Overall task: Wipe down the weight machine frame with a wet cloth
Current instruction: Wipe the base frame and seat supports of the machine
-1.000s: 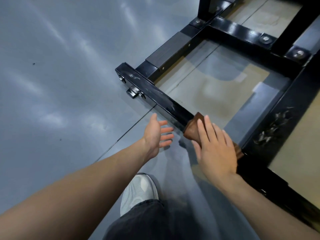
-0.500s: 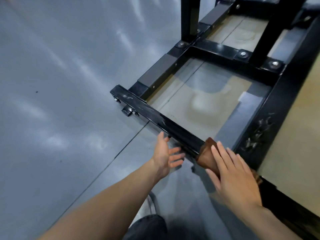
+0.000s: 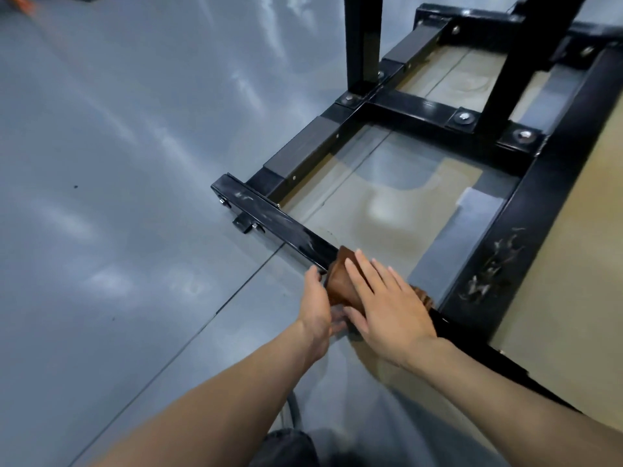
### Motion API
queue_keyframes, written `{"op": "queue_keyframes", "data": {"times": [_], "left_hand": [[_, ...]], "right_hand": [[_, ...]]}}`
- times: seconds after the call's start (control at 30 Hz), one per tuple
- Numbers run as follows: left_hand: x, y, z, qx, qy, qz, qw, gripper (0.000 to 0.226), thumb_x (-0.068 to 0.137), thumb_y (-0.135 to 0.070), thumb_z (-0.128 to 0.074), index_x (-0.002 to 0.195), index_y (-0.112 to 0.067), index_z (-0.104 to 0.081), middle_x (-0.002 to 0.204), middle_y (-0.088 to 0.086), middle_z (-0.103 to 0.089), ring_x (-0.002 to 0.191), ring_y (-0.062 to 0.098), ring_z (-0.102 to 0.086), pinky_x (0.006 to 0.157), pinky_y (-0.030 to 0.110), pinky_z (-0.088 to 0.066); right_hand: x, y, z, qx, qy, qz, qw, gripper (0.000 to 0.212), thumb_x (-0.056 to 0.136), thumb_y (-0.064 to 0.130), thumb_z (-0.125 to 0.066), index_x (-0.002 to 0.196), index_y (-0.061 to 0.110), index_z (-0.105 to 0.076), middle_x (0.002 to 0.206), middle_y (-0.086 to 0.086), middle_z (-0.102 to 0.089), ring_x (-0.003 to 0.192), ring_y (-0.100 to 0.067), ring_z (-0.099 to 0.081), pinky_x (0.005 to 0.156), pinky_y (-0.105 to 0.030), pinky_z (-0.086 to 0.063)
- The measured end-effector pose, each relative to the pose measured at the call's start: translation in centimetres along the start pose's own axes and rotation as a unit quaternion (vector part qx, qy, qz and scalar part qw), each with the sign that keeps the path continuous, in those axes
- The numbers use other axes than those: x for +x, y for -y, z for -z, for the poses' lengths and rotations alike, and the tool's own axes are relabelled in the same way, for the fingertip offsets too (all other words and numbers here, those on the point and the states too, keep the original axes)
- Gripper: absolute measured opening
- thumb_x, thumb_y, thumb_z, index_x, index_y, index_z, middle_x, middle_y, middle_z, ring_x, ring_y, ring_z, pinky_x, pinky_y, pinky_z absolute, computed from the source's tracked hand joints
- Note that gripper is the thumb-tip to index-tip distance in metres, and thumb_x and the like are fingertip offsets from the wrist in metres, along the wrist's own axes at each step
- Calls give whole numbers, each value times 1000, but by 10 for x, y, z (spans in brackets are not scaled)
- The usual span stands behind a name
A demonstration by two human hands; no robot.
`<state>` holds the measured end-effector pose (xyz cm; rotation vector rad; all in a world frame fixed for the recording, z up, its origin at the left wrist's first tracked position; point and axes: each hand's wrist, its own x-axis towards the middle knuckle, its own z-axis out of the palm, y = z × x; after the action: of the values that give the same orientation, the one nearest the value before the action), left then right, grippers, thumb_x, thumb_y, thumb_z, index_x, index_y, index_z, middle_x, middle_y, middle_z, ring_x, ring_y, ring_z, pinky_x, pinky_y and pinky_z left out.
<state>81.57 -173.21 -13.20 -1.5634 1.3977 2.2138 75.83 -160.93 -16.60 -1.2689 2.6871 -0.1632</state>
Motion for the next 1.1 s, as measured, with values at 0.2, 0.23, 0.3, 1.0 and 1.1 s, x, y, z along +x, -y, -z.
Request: {"op": "queue_keyframes", "data": {"times": [0.2, 0.23, 0.3, 1.0, 1.1], "left_hand": [[-18, 1, -10, 1, -17, 5, 1000, 36, 104, -61, -25, 117, -37, -49, 112, 4, -61, 92, 30, -58, 63, 31, -44], [-21, 1, -12, 7, -20, 6, 1000, 36, 103, -62, -27, 105, -36, -52, 104, 1, -60, 93, 31, -57, 65, 33, -43], [-24, 2, -16, 20, -21, 8, 1000, 36, 103, -64, -28, 104, -37, -52, 106, -2, -62, 97, 33, -66, 78, 38, -52], [-4, -5, 4, -31, -73, -55, 995, 49, 107, -51, -29, 129, -14, -53, 107, 13, -68, 89, 28, -69, 71, 36, -57], [-5, -9, 2, -17, -63, -42, 997, 60, 105, -55, -29, 147, -17, -48, 129, 17, -64, 107, 33, -69, 77, 37, -56]], "right_hand": [[-97, -57, -6, -85, -5, 29, 996, 75, 101, 55, -36, 163, 15, -26, 170, -10, -22, 150, -35, -34, 122, -49, -27], [-117, -66, -7, -92, -9, 28, 995, 74, 101, 54, -36, 163, 13, -28, 169, -12, -24, 149, -36, -35, 122, -50, -27], [-148, -84, -7, -97, -16, 26, 995, 73, 100, 52, -36, 161, 12, -30, 168, -13, -26, 149, -37, -37, 120, -51, -27], [-16, 13, -4, -21, -24, -51, 998, 76, 106, 44, -44, 166, 13, -9, 173, -9, -9, 156, -30, -20, 128, -46, -16], [-75, -5, -5, -34, -25, -106, 993, 76, 104, 44, -47, 165, 11, -16, 171, -12, -16, 155, -32, -23, 126, -50, -22]]}}
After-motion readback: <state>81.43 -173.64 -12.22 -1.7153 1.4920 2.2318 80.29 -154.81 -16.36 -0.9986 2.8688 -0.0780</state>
